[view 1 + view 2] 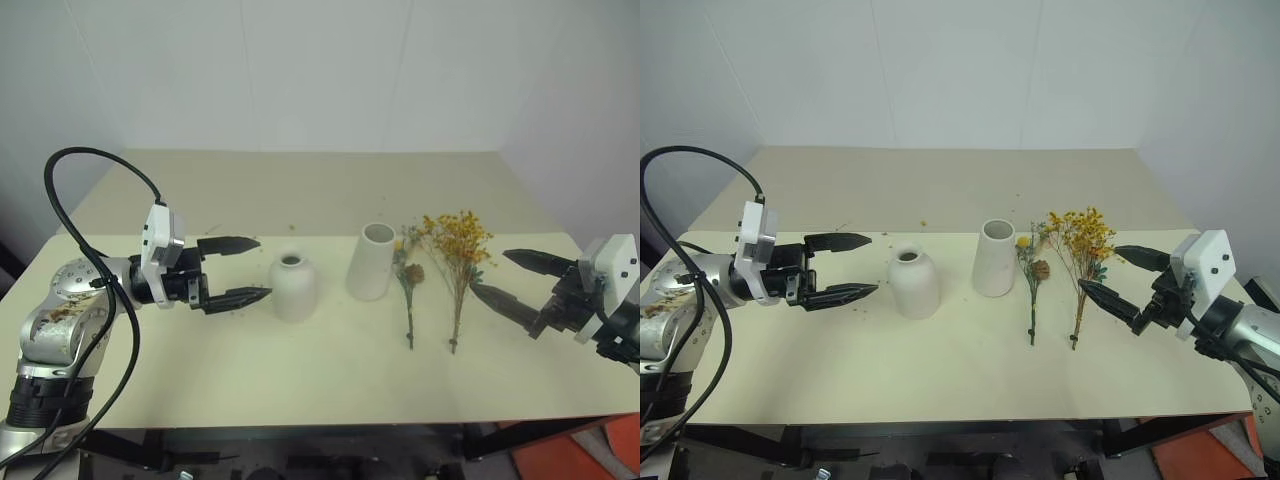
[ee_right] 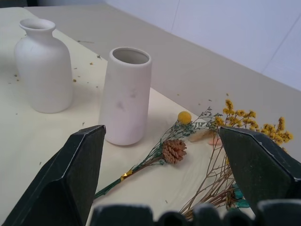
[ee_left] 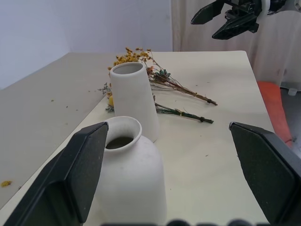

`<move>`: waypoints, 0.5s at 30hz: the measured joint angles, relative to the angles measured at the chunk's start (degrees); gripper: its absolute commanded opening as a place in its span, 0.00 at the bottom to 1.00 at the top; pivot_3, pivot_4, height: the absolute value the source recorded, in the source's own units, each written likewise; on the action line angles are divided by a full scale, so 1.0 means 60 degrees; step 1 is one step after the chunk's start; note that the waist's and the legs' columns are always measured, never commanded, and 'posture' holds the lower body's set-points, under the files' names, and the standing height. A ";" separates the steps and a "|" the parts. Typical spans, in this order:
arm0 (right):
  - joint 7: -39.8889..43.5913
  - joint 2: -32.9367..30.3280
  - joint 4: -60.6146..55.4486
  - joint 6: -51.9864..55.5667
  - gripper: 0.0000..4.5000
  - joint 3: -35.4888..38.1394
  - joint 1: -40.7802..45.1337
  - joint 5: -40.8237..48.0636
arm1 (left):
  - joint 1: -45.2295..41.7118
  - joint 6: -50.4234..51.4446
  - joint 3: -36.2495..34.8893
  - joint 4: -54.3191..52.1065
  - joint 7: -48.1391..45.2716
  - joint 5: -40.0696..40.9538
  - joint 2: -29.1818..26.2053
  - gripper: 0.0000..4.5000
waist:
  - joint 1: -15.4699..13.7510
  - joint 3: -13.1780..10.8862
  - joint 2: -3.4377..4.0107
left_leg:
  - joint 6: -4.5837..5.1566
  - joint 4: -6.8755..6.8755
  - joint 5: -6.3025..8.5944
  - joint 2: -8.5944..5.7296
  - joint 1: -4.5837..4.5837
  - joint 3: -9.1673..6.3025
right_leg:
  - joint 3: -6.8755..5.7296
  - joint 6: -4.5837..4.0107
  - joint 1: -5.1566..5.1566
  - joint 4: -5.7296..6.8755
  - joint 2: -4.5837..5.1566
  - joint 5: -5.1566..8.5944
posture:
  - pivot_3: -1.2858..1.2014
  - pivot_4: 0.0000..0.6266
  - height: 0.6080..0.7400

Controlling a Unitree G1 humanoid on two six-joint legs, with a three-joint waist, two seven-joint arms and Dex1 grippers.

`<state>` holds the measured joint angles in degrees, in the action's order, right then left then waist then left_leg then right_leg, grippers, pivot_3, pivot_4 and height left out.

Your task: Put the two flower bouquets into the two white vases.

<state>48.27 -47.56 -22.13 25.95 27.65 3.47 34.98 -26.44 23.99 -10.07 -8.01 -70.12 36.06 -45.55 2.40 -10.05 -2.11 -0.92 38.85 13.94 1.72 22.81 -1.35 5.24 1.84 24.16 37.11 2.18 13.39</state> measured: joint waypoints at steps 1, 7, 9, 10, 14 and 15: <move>0.0000 -0.0008 -0.0001 0.0000 1.00 0.0000 0.0000 0.0002 | 0.0000 0.0000 0.0001 -0.0008 -0.0003 0.0002 0.0000 1.00 | 0.0000 0.0000 0.0000 | 0.0000 0.0000 0.0000 0.0000 -0.0002 0.0000 | -0.0001 0.0000 -0.0001 0.0000 0.0000 0.0000 | 0.52 0.24 1.00; 0.0009 -0.0072 -0.0053 0.0003 1.00 0.0000 0.0004 0.0012 | -0.0020 0.0017 0.0003 -0.0008 -0.0081 0.0155 0.0056 1.00 | 0.0009 0.0000 0.0000 | 0.0000 -0.0001 0.0000 0.0000 -0.0003 0.0000 | 0.0000 0.0000 0.0000 0.0000 -0.0001 0.0000 | 0.52 0.24 1.00; 0.0007 -0.0072 -0.0081 0.0003 1.00 0.0000 0.0004 0.0013 | -0.0051 0.0017 0.0001 -0.0003 -0.0127 0.0217 0.0052 1.00 | 0.0003 0.0000 0.0000 | 0.0000 -0.0001 0.0000 0.0000 -0.0002 0.0000 | 0.0000 0.0000 -0.0001 0.0000 -0.0001 0.0000 | 0.52 0.24 1.00; 0.0007 -0.0072 -0.0086 0.0004 1.00 0.0000 0.0004 0.0013 | -0.0095 0.0016 0.0002 0.0000 -0.0140 0.0225 0.0051 1.00 | 0.0002 0.0000 0.0000 | 0.0000 0.0000 0.0000 0.0000 -0.0002 0.0000 | -0.0001 0.0000 -0.0001 0.0000 0.0000 0.0000 | 0.52 0.24 1.00; -0.0151 -0.0197 -0.0119 0.0156 1.00 -0.0038 0.0018 -0.0040 | -0.0505 0.0133 0.0019 0.0011 -0.0165 0.0391 0.0095 1.00 | -0.0004 0.0000 0.0000 | 0.0000 0.0001 0.0000 -0.0001 -0.0003 -0.0001 | -0.0001 0.0000 -0.0004 0.0001 0.0000 0.0000 | 0.52 0.24 1.00; -0.0243 -0.0299 -0.0128 0.0274 1.00 -0.0115 0.0060 -0.0119 | -0.0661 0.0185 0.0081 0.0017 -0.0156 0.0385 0.0129 1.00 | -0.0006 0.0000 0.0000 | 0.0000 0.0001 0.0000 -0.0001 -0.0004 0.0000 | -0.0001 0.0001 -0.0005 0.0001 0.0000 0.0000 | 0.52 0.24 1.00</move>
<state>46.82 -49.35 -22.90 27.59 26.96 3.83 34.26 -30.40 25.10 -9.59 -7.90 -71.06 38.36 -44.78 2.37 -10.04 -2.11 -0.92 38.86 13.94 1.71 22.78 -1.35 5.23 1.85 24.13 37.11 2.18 13.39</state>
